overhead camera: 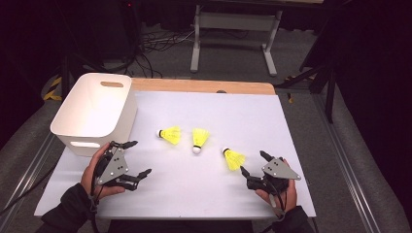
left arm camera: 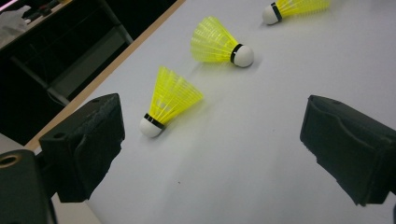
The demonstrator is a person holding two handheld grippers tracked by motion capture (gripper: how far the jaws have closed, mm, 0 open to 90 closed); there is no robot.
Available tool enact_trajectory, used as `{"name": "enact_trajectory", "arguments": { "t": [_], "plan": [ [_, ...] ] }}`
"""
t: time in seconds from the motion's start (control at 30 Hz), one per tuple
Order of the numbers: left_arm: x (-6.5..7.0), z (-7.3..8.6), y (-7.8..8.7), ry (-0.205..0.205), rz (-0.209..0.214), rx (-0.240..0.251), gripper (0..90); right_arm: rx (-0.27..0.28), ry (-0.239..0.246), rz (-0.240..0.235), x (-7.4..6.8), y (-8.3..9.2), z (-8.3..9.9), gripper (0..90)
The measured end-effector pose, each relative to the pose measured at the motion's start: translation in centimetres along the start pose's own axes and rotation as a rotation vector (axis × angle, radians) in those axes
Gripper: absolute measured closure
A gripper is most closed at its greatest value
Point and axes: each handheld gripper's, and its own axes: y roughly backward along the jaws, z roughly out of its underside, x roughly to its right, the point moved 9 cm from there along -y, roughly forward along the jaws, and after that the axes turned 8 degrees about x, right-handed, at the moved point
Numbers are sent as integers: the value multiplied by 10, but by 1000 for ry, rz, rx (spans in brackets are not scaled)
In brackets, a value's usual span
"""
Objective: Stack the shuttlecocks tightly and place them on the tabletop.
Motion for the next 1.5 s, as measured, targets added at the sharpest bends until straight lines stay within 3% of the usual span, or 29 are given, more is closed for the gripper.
{"name": "enact_trajectory", "arguments": {
  "t": [0.4,0.9,0.97,1.07,1.23,1.3,1.5],
  "plan": [
    [-1,16,17,55,-13,6,68,-2,3,-23,-4,-1,0,143],
    [2,39,37,167,-32,22,61,0,21,-45,-10,-1,-2,142],
    [1,40,40,165,-33,21,60,3,15,-53,-11,-1,-3,144],
    [1,40,44,199,-36,33,63,5,0,-60,-11,-2,-6,144],
    [1,42,51,201,-39,30,61,2,-47,-67,-9,-4,-13,132],
    [0,43,54,213,-43,37,61,-4,-67,-95,-10,-5,-16,134],
    [-1,47,59,229,-50,37,61,-6,-43,-127,-15,-11,-31,122]
  ]
}}
